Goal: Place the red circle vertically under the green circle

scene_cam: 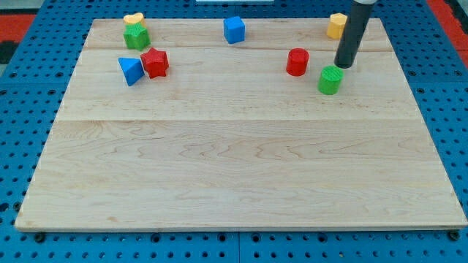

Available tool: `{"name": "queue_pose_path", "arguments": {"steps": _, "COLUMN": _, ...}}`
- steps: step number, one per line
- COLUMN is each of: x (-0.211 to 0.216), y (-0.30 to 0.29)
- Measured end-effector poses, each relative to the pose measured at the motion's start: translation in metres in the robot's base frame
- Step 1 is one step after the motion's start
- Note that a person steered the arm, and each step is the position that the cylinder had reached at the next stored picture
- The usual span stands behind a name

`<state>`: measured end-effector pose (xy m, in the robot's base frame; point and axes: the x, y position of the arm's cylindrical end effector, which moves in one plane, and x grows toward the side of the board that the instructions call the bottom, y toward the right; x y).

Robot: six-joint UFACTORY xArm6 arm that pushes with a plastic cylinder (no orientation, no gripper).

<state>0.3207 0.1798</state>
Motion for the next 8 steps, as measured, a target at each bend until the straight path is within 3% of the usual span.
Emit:
{"name": "queue_pose_path", "arguments": {"steps": 7, "x": -0.046, "y": -0.136}}
{"name": "queue_pose_path", "arguments": {"steps": 8, "x": -0.033, "y": -0.163}}
